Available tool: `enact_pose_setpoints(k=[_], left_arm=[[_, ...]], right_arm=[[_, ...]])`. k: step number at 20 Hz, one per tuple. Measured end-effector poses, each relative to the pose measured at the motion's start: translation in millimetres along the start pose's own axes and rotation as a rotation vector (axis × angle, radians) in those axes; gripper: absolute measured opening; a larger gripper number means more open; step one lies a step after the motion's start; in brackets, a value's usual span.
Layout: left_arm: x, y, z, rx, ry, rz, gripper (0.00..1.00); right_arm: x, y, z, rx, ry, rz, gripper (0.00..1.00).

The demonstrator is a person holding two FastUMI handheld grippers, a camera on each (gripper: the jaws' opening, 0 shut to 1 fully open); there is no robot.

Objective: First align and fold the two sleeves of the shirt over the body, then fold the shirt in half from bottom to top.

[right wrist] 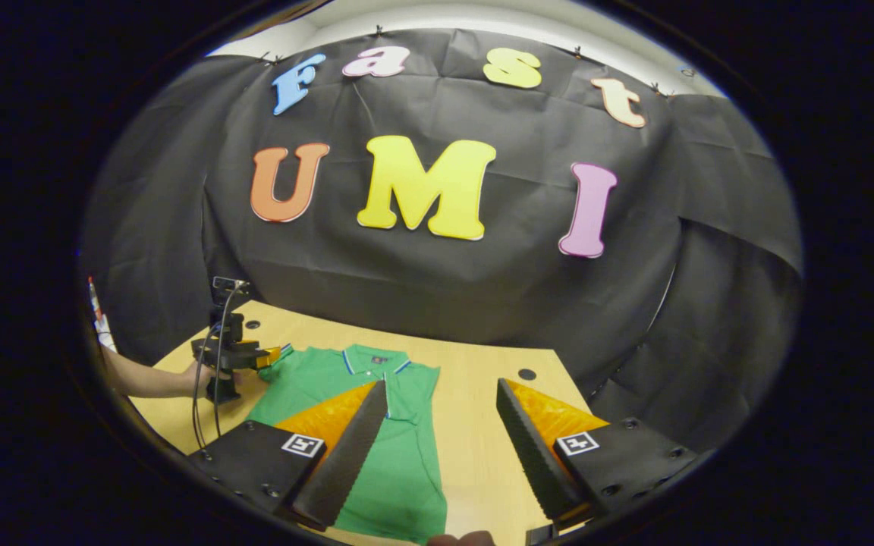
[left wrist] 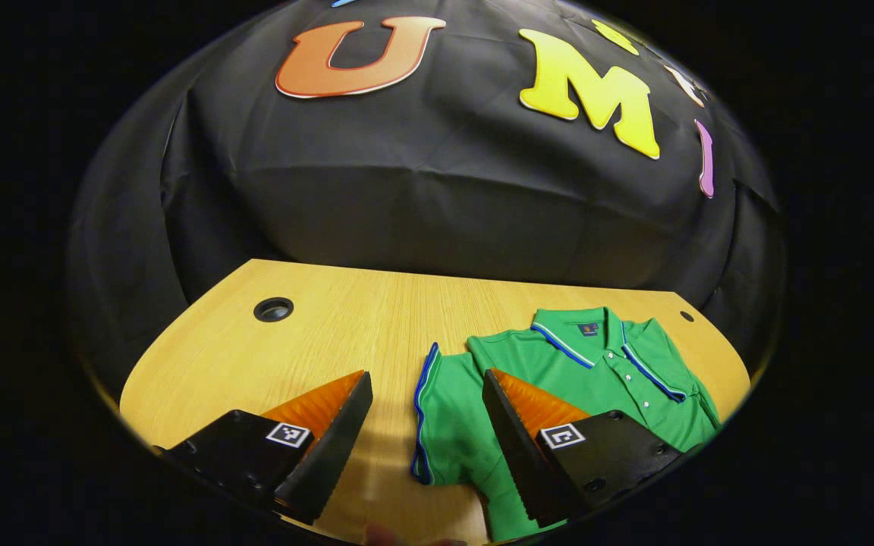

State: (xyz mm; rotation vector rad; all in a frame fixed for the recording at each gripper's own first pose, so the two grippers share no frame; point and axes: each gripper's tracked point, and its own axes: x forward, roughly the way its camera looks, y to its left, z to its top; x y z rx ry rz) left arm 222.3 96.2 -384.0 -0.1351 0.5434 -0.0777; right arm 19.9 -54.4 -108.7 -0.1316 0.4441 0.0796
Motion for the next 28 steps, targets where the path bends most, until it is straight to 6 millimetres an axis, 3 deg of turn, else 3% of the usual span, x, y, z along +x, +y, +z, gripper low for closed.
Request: enact_pose_setpoints(k=[6, 9, 12, 17, 22, 23, 24, 28], left_arm=[[10.8, 2.6, -17.4, -0.02, 0.038, 0.01, 0.91], [13.3, -1.8, -22.2, -0.022, 0.053, -0.007, 0.8], [16.4, -5.9, -24.7, -0.012, 0.067, -0.019, 0.76], [18.9, -7.7, -29.2, 0.024, 0.105, -0.018, 0.51], [21.3, -2.9, -35.4, 0.043, 0.144, 0.021, 0.34], [20.8, -2.1, -34.8, 0.054, 0.149, 0.024, 0.38], [21.2, -2.5, -36.3, 0.067, 0.157, 0.026, 0.27], [20.4, 1.8, -34.1, 0.103, 0.172, 0.039, 0.15]], right_arm=[[9.4, -0.3, -11.3, 0.01, 0.033, 0.012, 0.95], [13.1, 3.1, -16.6, 0.007, 0.046, 0.024, 0.95], [14.2, -0.2, -21.7, 0.022, 0.062, 0.027, 0.95], [13.9, -22.5, -28.4, 0.072, 0.073, -0.014, 0.95], [10.6, -43.4, -33.7, 0.1, 0.077, -0.055, 0.95], [9.7, -45.5, -34.1, 0.106, 0.078, -0.059, 0.95], [9.5, -46.8, -34.9, 0.111, 0.077, -0.062, 0.95], [8.2, -53.0, -38.1, 0.126, 0.07, -0.071, 0.95]])
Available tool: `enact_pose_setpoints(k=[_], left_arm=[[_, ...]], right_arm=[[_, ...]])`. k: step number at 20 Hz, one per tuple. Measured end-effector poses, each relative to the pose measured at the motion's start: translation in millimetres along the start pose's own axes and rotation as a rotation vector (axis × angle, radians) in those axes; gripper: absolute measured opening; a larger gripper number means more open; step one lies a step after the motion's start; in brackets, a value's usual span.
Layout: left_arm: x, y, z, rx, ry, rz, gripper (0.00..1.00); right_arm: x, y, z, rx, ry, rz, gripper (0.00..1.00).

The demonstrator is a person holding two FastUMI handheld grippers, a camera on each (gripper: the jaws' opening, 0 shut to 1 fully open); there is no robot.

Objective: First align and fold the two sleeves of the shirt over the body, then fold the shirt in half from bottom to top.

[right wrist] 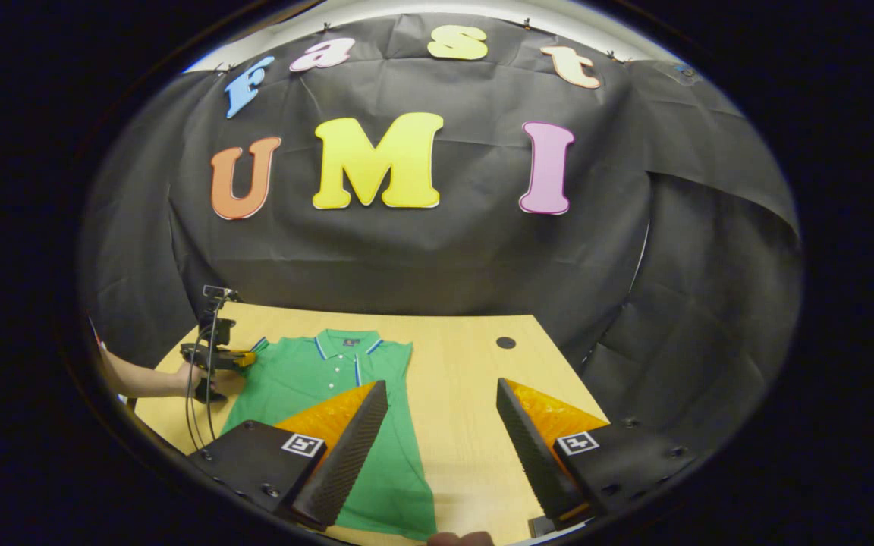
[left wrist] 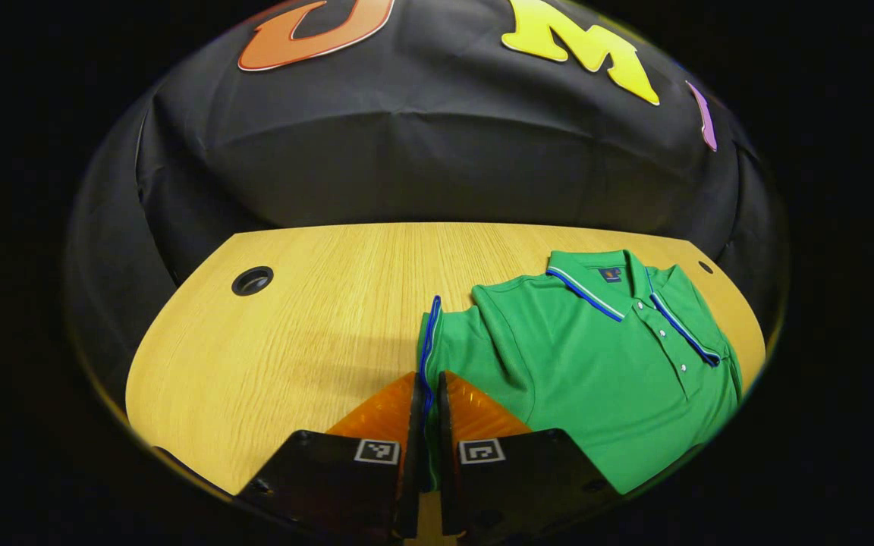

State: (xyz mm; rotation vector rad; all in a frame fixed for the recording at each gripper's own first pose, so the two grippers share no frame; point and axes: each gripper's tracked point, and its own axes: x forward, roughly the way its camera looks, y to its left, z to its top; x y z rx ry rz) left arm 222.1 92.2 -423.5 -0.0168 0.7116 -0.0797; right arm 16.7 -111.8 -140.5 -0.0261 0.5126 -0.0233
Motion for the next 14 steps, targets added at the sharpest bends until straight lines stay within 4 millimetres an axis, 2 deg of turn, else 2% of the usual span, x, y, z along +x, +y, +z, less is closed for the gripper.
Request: enact_pose_setpoints(k=[1, 3, 10, 14], left_arm=[[-1.0, -1.5, 1.4, -0.001, 0.002, -0.002, 0.08], [-4.1, -3.7, 8.4, 0.012, -0.01, -0.006, 0.04], [-22.0, -25.4, 51.7, 0.088, -0.044, -0.027, 0.03], [-28.4, -55.6, 62.9, 0.138, -0.029, -0.04, 0.03]], right_arm=[[-0.7, -1.3, -1.9, 0.009, 0.003, -0.001, 0.95], [-0.9, -6.5, -4.2, 0.02, 0.004, -0.007, 0.95], [-0.6, -15.5, -6.8, 0.085, -0.012, -0.001, 0.95], [-3.9, -24.1, -6.4, 0.125, -0.028, -0.003, 0.95]])
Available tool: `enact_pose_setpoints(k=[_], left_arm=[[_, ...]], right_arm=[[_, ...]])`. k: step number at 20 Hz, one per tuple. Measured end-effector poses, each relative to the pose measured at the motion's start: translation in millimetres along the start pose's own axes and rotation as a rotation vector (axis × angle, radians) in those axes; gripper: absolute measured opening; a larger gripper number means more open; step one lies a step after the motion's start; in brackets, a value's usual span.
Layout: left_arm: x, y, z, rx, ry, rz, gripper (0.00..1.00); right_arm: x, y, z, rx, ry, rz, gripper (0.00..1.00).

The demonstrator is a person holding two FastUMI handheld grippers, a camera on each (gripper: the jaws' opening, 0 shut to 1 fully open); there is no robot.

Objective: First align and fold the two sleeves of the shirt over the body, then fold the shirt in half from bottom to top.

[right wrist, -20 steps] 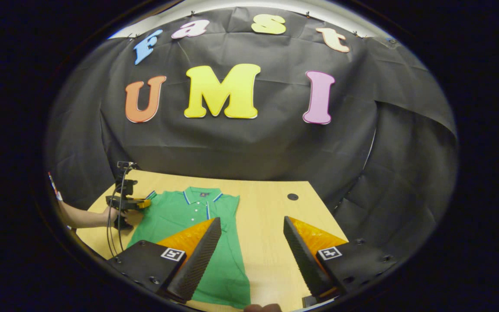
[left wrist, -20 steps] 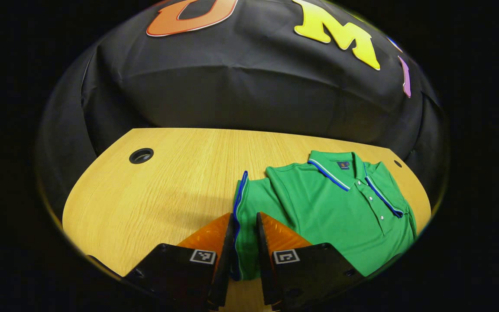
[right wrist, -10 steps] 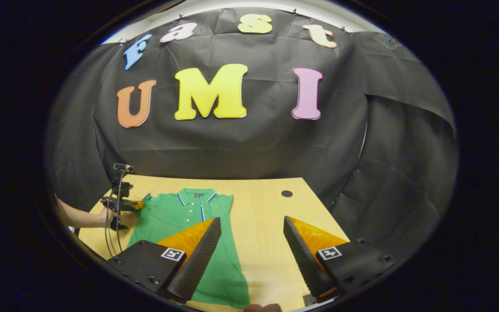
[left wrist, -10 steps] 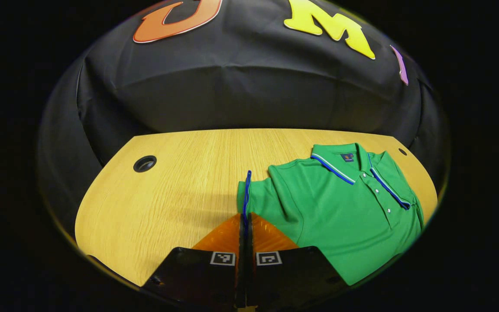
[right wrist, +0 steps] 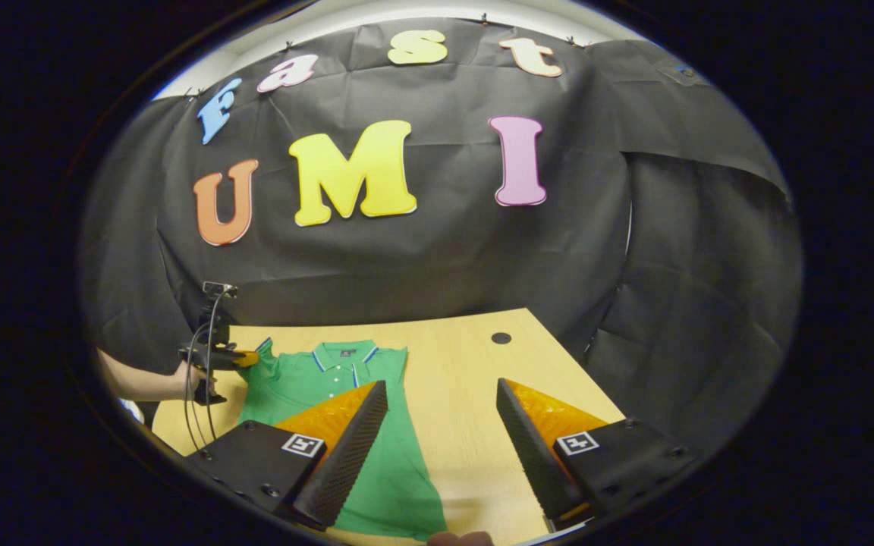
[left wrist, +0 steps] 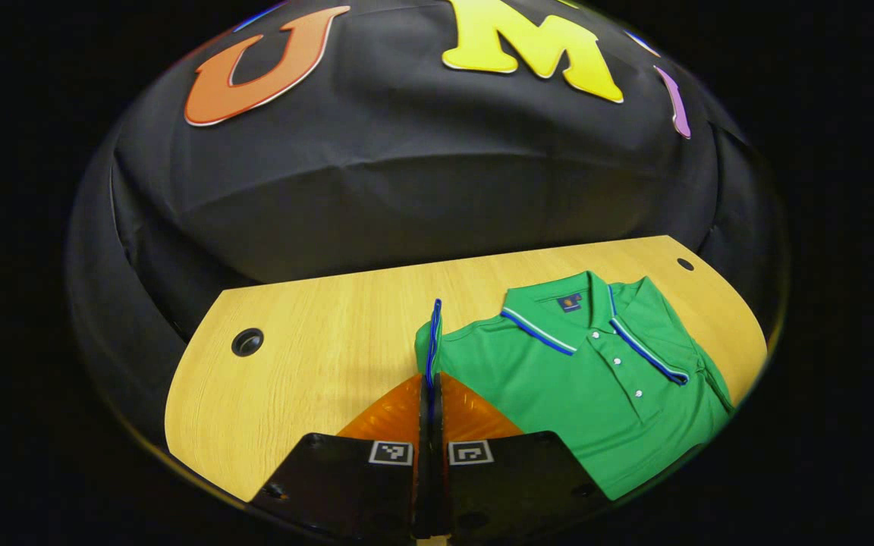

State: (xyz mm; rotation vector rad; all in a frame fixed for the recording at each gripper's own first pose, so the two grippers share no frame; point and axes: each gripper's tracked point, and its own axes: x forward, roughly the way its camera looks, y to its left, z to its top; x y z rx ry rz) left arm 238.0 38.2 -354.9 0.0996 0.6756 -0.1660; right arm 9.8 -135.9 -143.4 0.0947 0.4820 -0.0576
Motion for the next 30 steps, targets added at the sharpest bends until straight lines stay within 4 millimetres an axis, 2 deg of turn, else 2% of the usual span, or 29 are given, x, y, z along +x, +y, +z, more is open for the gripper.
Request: enact_pose_setpoints(k=[2, 3, 8, 12, 14, 15, 16, 17, 18, 19, 22, 23, 26, 30], left_arm=[[-1.2, -16.5, 5.7, 0.025, 0.012, -0.002, 0.03], [-1.8, -26.2, 6.4, 0.038, 0.026, -0.008, 0.03], [-2.2, -74.3, 8.8, 0.055, 0.058, -0.071, 0.03], [-5.8, -93.8, 4.8, 0.05, 0.081, -0.112, 0.09], [-16.8, -97.8, 6.8, 0.029, 0.075, -0.13, 0.41], [-23.5, -95.5, 7.5, 0.022, 0.07, -0.123, 0.58], [-31.1, -91.4, 8.1, 0.017, 0.061, -0.109, 0.74], [-41.4, -87.8, 10.3, 0.01, 0.049, -0.096, 0.93], [-54.3, -83.3, 10.1, 0.002, 0.036, -0.082, 0.89], [-66.4, -79.1, 11.3, -0.012, 0.023, -0.071, 1.0], [-114.7, -68.9, 6.6, -0.08, -0.005, -0.047, 0.99], [-130.5, -66.5, 1.1, -0.105, -0.005, -0.047, 0.99], [-175.0, -54.5, -25.7, -0.136, 0.011, -0.038, 0.99], [-229.2, -39.3, -74.9, -0.135, 0.058, -0.033, 0.99]], right_arm=[[-2.8, -8.4, 0.4, 0.017, -0.008, -0.01, 0.92], [-3.0, -12.1, 0.9, 0.023, -0.011, -0.014, 0.95], [-5.5, -29.5, -1.4, 0.055, -0.017, -0.025, 0.95], [-2.8, -31.6, -6.8, 0.054, -0.003, -0.005, 0.92], [0.3, -29.3, -7.7, 0.049, 0.001, 0.011, 0.95], [3.5, -27.0, -9.3, 0.048, 0.006, 0.018, 0.92], [4.1, -22.8, -10.1, 0.051, 0.012, 0.035, 0.95], [6.7, -18.0, -12.6, 0.051, 0.022, 0.05, 0.92], [8.9, -13.3, -15.1, 0.048, 0.033, 0.069, 0.92], [11.5, -6.9, -18.1, 0.039, 0.044, 0.088, 0.95], [15.8, 12.9, -22.4, 0.002, 0.074, 0.153, 0.92], [16.6, 20.0, -23.7, -0.014, 0.082, 0.174, 0.95], [15.7, 37.4, -34.4, -0.073, 0.112, 0.239, 0.95], [8.3, 45.8, -66.3, -0.137, 0.196, 0.297, 0.95]])
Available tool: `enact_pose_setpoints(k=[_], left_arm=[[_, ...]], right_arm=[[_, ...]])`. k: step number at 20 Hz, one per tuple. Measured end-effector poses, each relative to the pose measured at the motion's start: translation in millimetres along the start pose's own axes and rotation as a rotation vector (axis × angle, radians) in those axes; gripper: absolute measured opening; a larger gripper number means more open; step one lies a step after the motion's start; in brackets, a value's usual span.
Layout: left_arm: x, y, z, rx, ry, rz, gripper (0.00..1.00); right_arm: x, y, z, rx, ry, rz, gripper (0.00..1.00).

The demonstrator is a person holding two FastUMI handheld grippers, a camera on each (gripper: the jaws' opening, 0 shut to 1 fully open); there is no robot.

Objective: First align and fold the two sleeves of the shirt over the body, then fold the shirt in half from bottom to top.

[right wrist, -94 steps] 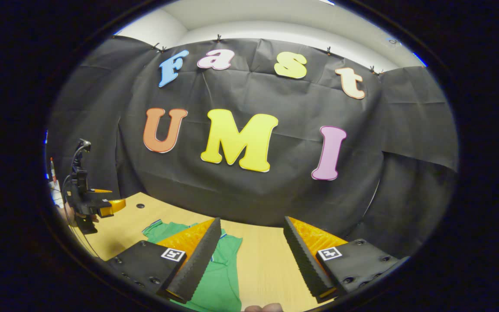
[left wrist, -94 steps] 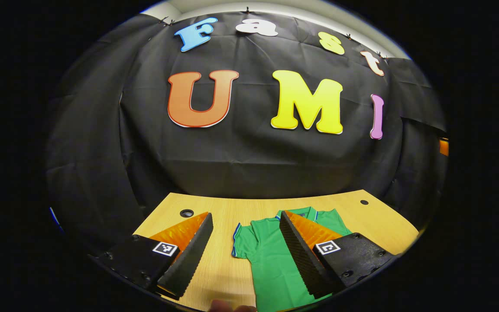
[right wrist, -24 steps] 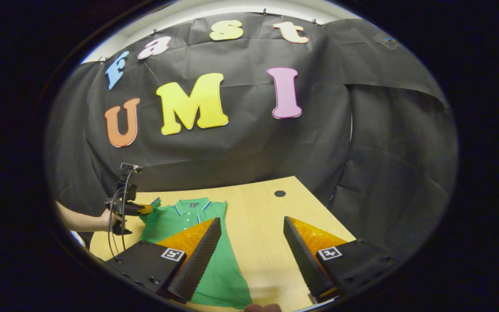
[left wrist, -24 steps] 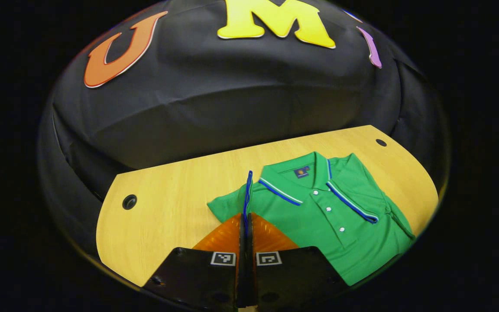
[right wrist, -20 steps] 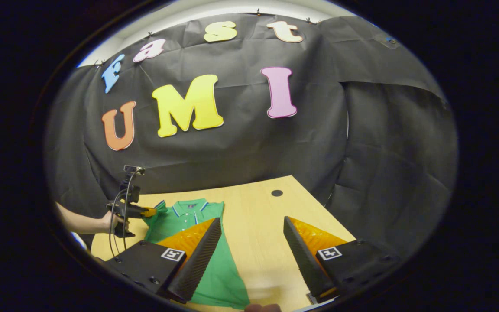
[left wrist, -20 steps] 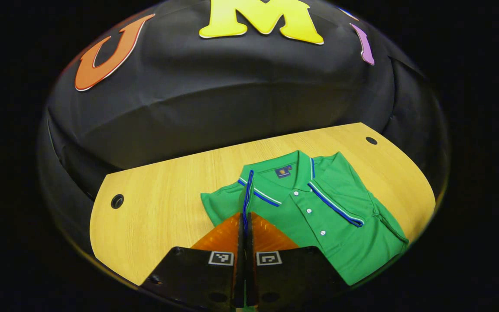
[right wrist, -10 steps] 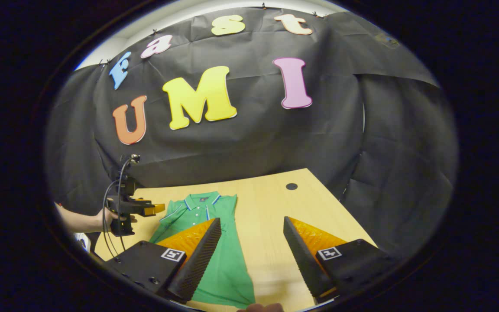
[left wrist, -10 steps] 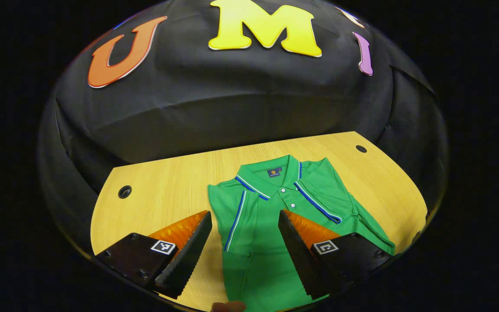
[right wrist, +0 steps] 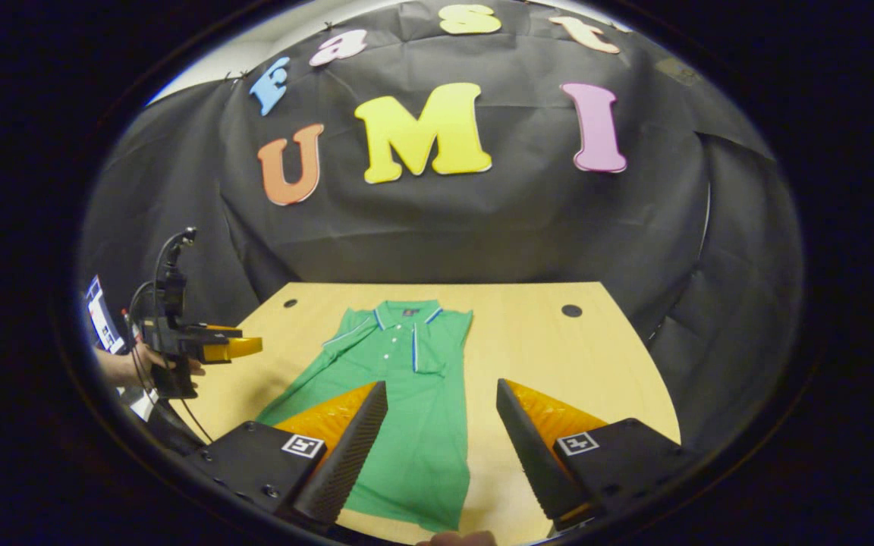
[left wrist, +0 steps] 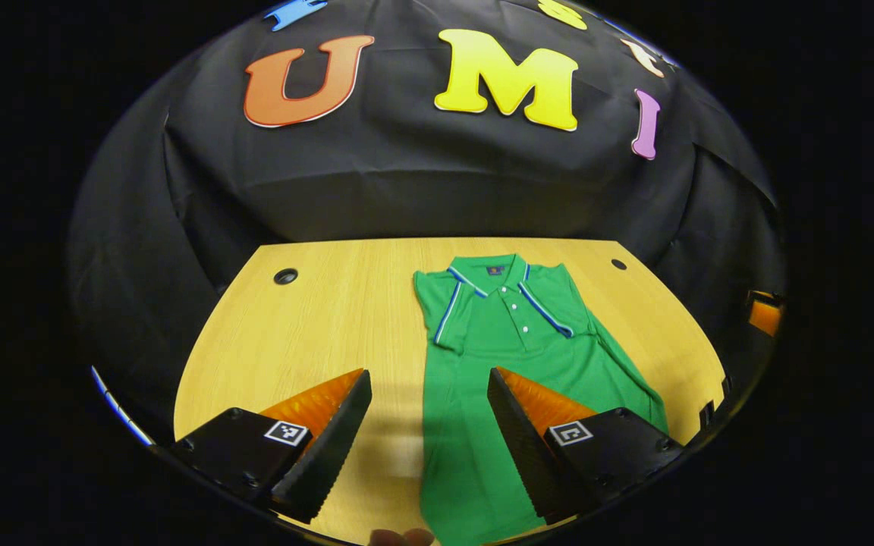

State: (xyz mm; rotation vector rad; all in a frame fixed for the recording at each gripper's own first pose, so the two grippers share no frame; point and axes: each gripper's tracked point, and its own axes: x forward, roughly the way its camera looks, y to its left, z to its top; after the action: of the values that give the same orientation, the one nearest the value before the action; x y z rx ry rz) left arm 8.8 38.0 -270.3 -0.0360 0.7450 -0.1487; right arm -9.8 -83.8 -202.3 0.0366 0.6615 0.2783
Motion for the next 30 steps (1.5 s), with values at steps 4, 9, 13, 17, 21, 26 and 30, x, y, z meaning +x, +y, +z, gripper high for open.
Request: enact_pose_setpoints(k=[4, 9, 13, 17, 21, 26, 30], left_arm=[[-45.1, -1.9, -73.0, -0.08, 0.102, -0.031, 1.0], [-74.6, -19.9, -141.5, -0.115, 0.216, -0.074, 1.0], [-89.8, -28.8, -177.9, -0.08, 0.289, -0.099, 1.0], [-93.3, -45.4, -205.1, -0.143, 0.351, -0.123, 1.0], [-92.8, -58.1, -227.9, -0.146, 0.408, -0.144, 1.0], [-84.0, -53.7, -236.5, -0.169, 0.431, -0.113, 1.0], [-77.6, -60.0, -238.8, -0.175, 0.448, -0.126, 1.0]], right_arm=[[-1.2, -1.6, -40.4, -0.032, 0.084, -0.001, 0.92], [-5.9, -8.3, -92.1, -0.07, 0.196, -0.006, 0.95], [-14.0, -15.0, -132.0, -0.098, 0.283, 0.0, 0.95], [-18.7, -14.9, -179.1, -0.125, 0.385, 0.019, 0.92], [-22.0, -10.3, -212.5, -0.168, 0.459, 0.047, 0.94], [-8.3, -9.2, -231.1, -0.206, 0.494, 0.054, 0.95], [2.4, -7.9, -242.2, -0.221, 0.523, 0.056, 0.95]])
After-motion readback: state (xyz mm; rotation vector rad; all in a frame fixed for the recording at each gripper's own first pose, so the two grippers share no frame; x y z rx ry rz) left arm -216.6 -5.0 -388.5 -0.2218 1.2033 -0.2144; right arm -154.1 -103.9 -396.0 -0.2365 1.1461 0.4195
